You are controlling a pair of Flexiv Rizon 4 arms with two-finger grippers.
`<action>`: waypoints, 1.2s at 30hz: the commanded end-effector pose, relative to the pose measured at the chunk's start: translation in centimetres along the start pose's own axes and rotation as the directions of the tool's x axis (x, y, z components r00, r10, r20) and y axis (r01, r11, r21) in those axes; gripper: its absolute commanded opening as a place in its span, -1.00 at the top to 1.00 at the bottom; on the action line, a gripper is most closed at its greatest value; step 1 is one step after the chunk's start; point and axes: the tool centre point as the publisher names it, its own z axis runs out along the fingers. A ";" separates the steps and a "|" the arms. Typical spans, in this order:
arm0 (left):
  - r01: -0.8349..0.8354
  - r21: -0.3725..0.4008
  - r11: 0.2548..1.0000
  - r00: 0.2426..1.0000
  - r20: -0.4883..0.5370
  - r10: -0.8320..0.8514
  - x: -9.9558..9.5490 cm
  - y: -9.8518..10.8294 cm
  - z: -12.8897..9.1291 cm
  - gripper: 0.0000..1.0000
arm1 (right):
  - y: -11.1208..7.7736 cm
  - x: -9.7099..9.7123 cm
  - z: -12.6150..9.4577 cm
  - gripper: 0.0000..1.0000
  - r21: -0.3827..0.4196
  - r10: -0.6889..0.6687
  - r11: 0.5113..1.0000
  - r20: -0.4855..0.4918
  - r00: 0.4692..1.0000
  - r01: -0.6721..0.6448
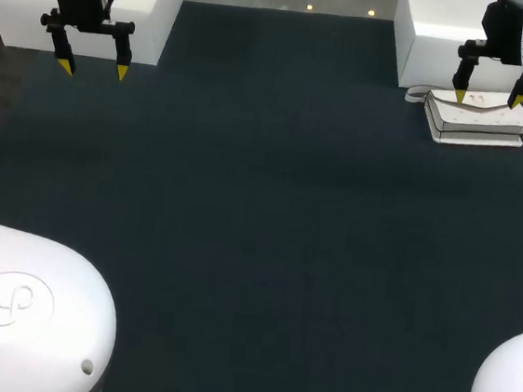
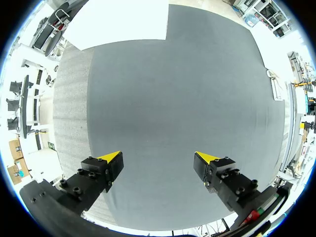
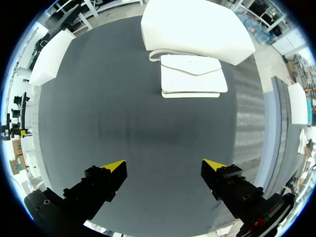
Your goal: Pick up the bag, open it, inspect its contents, close it, and place it on the opposite side
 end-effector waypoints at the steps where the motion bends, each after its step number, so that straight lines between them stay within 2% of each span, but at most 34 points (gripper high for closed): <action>1: 0.001 0.000 1.000 1.000 0.001 -0.001 0.0 0.0 0.0 -1.00 | 0.0 0.1 -0.1 -1.00 0.002 0.000 1.000 0.003 1.000 0.000; 13: 0.001 0.000 1.000 1.000 0.001 -0.001 0.0 0.0 0.0 -1.00 | 0.0 0.1 -0.1 -1.00 0.002 0.000 1.000 0.003 1.000 0.000; 19: -0.300 0.102 0.949 0.951 -0.041 0.305 1.0 -0.3 0.2 -1.00 | 1.3 -1.2 0.2 -1.00 -0.010 0.001 1.000 -0.034 0.999 -0.001; 21: -0.393 0.148 0.908 0.912 -0.059 0.405 1.3 -0.2 0.5 -1.00 | 1.9 -1.9 0.3 -1.00 -0.015 0.009 1.000 -0.044 0.999 -0.010; 25: -0.525 0.192 0.829 0.834 -0.076 0.546 2.0 -0.1 1.3 -1.00 | 3.0 -3.4 0.7 -1.00 -0.014 0.020 1.000 -0.087 0.996 -0.022; 28: -0.624 0.253 0.740 0.747 -0.088 0.660 2.6 -0.1 1.6 -1.00 | 3.8 -4.7 1.2 -1.00 -0.018 0.032 0.999 -0.111 0.993 -0.034; 32: -0.723 0.326 0.610 0.619 -0.088 0.781 3.1 -0.2 1.9 -1.00 | 4.6 -6.6 2.1 -1.00 -0.012 0.058 0.998 -0.148 0.987 -0.061; 36: -0.810 0.393 0.435 0.454 -0.049 0.890 3.8 0.0 2.2 -1.00 | 5.3 -8.3 3.0 -1.00 0.002 0.082 0.997 -0.183 0.980 -0.083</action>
